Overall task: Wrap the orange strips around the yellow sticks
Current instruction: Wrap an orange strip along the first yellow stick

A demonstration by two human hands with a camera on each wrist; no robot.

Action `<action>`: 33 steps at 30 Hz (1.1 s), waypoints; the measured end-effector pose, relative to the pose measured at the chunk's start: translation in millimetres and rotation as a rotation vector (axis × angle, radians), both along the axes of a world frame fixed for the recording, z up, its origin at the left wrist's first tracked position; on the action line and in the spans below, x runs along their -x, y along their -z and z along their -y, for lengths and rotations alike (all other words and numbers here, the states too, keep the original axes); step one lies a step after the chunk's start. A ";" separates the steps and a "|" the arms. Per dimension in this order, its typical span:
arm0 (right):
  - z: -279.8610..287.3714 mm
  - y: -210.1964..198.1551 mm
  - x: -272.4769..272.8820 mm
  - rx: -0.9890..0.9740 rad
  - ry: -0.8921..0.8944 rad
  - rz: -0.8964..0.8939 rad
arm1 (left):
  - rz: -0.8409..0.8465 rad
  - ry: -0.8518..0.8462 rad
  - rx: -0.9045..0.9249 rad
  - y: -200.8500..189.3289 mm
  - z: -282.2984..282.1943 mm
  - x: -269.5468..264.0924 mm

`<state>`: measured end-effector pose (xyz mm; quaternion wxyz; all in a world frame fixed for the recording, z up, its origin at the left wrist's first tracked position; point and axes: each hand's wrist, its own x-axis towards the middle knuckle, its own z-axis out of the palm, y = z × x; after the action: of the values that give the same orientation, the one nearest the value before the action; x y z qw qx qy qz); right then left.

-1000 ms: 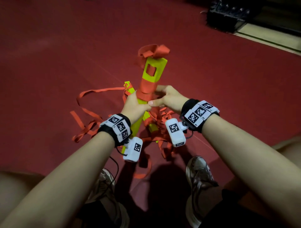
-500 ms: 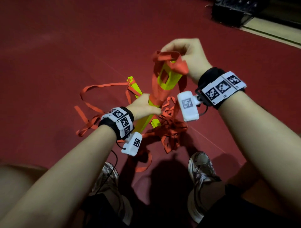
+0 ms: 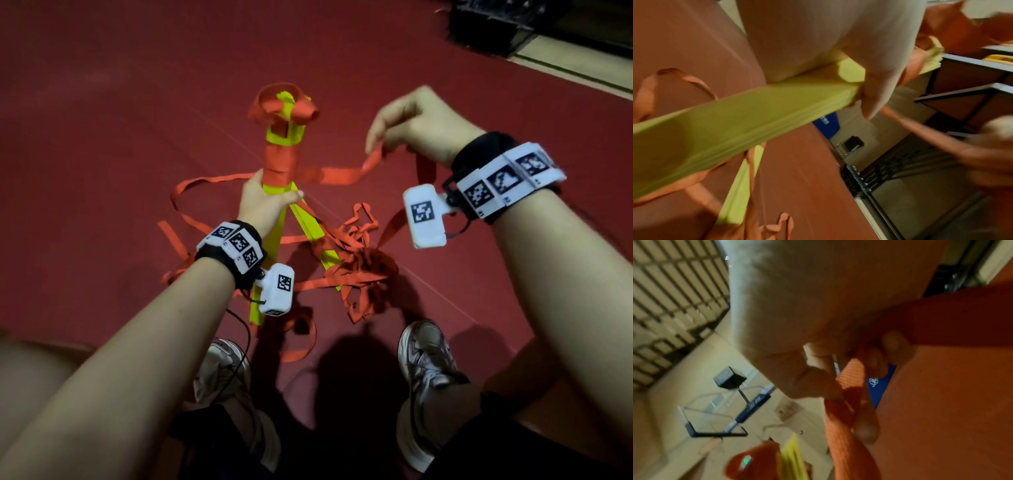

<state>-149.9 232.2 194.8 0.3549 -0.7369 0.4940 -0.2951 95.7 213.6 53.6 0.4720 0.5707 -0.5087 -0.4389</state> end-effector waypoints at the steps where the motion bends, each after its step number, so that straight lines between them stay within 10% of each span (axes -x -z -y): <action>1: 1.3 7.4 1.1 -0.058 0.038 -0.021 | -0.015 -0.010 0.032 -3.1 -0.2 0.7; 14: -1.8 78.3 -59.8 -0.214 -0.086 0.107 | -0.319 0.436 -0.050 -44.9 -18.2 20.6; 28: -12.3 49.1 -74.6 0.098 0.030 0.184 | -0.631 0.294 -0.081 -97.0 -11.4 24.5; 33: -11.9 53.1 -81.1 0.078 0.056 0.129 | -0.416 0.060 0.012 -112.0 -5.8 14.2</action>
<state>-68.8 244.1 141.7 0.3487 -0.7156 0.4786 -0.3705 81.5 219.4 165.5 0.5569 0.4495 -0.4196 -0.5583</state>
